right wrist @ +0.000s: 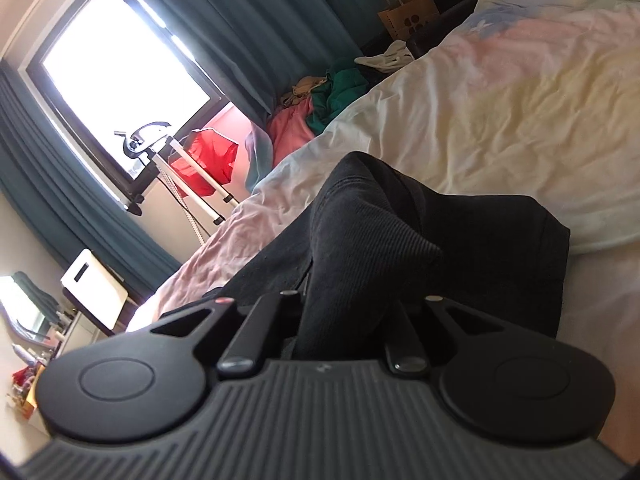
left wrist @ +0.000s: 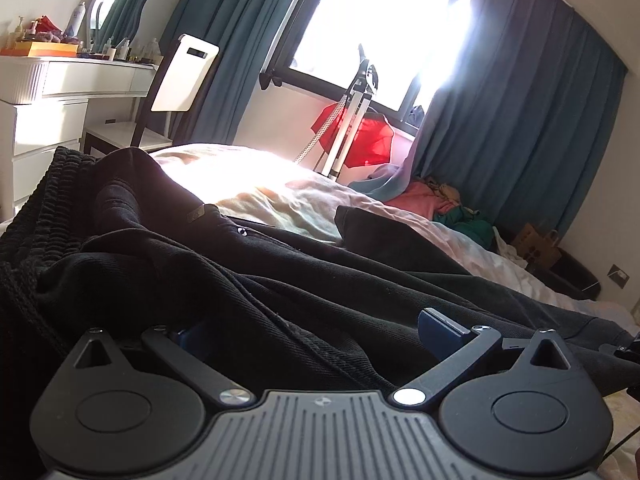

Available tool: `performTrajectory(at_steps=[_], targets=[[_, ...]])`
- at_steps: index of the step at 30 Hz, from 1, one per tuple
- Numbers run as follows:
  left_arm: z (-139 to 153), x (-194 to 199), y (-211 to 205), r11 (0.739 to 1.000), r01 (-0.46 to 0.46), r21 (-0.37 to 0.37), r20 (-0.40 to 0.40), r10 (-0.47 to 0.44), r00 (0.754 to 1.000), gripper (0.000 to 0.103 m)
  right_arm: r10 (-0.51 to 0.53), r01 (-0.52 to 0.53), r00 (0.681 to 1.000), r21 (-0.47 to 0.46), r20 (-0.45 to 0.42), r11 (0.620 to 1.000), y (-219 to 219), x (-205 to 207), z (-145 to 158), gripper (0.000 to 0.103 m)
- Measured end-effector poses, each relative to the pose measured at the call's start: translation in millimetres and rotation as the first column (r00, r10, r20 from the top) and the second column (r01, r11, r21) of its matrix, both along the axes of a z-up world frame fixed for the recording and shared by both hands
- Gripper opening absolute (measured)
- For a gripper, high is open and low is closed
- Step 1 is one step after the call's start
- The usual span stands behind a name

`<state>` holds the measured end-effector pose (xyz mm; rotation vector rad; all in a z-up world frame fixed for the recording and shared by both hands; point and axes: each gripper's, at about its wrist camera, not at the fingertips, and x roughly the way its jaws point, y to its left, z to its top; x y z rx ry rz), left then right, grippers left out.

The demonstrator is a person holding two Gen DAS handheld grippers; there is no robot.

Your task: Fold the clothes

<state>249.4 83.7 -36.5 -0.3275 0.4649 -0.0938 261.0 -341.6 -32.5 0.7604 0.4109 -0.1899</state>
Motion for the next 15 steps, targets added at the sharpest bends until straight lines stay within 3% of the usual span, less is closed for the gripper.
performTrajectory(at_steps=[6,11,15], targets=[[10,-3,-6,1.000,-0.028,0.007,0.014,0.028,1.000,0.103,0.016,-0.016,1.000,0.000,-0.001,1.000,-2,25,13,0.012],[15,-2,-11,0.998,-0.053,0.037,0.070,0.050,0.996,0.103,0.115,-0.101,0.990,-0.150,0.087,0.983,19,107,90,0.012],[13,5,-12,0.998,-0.061,0.029,0.105,0.058,0.993,0.103,0.228,-0.175,0.952,-0.252,0.204,0.952,48,171,143,0.012]])
